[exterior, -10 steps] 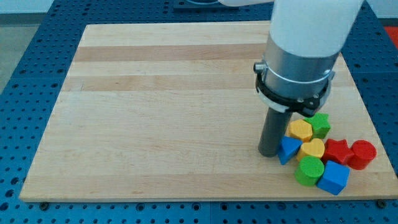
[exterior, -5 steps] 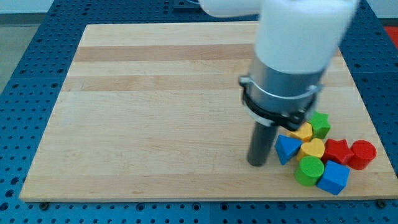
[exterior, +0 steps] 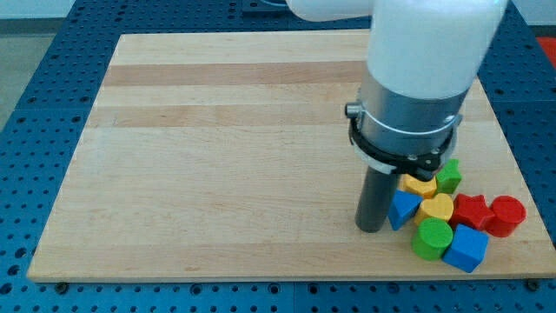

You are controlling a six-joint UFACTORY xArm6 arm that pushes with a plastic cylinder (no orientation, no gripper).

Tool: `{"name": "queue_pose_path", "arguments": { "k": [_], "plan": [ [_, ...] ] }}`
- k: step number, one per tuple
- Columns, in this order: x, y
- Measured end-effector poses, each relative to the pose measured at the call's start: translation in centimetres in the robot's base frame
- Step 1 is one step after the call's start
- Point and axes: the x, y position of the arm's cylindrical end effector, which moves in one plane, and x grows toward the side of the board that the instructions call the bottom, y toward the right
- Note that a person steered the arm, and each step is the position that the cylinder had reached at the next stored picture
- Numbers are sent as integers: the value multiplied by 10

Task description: Push the blue triangle to the right side slightly

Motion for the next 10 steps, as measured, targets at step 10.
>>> {"name": "queue_pose_path", "arguments": {
  "k": [10],
  "plan": [
    [46, -27]
  ]
}}
